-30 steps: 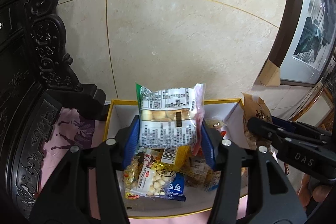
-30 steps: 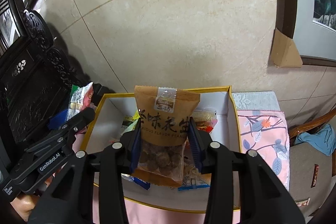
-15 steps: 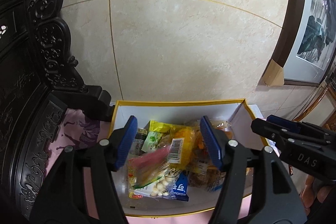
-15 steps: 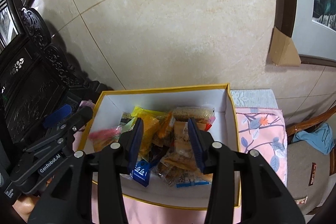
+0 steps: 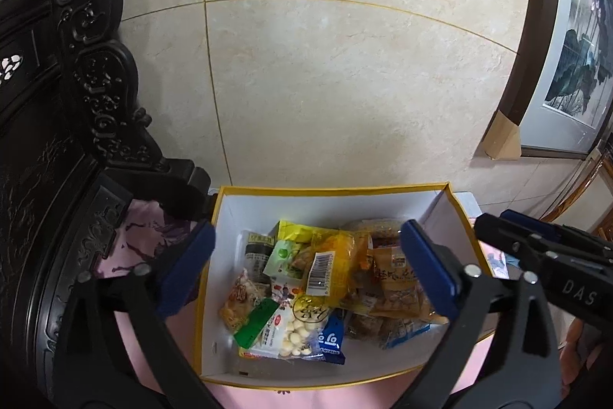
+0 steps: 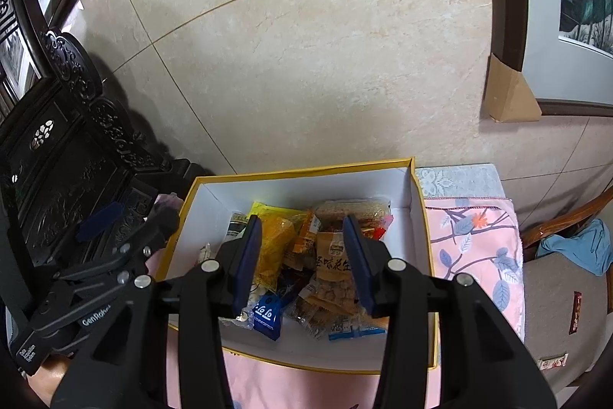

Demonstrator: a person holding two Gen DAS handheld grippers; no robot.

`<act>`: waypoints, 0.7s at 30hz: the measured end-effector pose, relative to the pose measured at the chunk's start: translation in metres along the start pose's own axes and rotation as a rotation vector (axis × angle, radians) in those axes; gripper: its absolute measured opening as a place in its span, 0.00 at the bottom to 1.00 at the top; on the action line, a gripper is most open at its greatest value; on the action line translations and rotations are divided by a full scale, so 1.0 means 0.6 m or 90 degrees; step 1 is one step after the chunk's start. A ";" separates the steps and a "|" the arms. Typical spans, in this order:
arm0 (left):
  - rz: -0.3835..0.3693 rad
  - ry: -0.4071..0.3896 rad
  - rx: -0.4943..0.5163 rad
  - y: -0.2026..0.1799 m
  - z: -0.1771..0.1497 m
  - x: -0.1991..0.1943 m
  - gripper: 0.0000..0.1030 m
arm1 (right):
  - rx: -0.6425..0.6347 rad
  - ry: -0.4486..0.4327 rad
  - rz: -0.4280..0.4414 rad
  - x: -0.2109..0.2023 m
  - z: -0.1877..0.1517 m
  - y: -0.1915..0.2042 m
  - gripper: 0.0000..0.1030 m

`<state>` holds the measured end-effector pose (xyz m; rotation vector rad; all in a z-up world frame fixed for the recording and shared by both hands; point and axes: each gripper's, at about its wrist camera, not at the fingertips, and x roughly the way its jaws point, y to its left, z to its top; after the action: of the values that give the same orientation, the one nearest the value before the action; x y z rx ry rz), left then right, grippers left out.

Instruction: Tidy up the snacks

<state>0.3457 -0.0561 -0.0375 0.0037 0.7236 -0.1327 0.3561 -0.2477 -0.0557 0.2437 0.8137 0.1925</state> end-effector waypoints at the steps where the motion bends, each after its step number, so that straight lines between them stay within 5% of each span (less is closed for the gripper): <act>1: 0.005 0.005 0.002 0.000 -0.001 0.000 0.98 | 0.002 -0.001 0.001 -0.003 0.000 -0.001 0.45; 8: 0.024 0.026 0.018 -0.005 -0.007 -0.001 0.98 | 0.002 -0.009 -0.026 -0.012 -0.014 -0.007 0.53; 10: 0.026 0.024 0.017 -0.003 -0.007 -0.004 0.98 | 0.008 -0.003 -0.039 -0.009 -0.018 -0.012 0.64; 16: 0.029 0.017 0.018 0.000 -0.007 -0.015 0.98 | 0.025 0.002 -0.062 -0.009 -0.027 -0.025 0.69; 21: 0.026 0.014 0.017 0.001 -0.008 -0.022 0.98 | 0.041 0.001 -0.074 -0.012 -0.039 -0.030 0.95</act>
<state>0.3330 -0.0534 -0.0323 0.0458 0.7434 -0.1034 0.3354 -0.2632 -0.0716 0.2552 0.8343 0.0571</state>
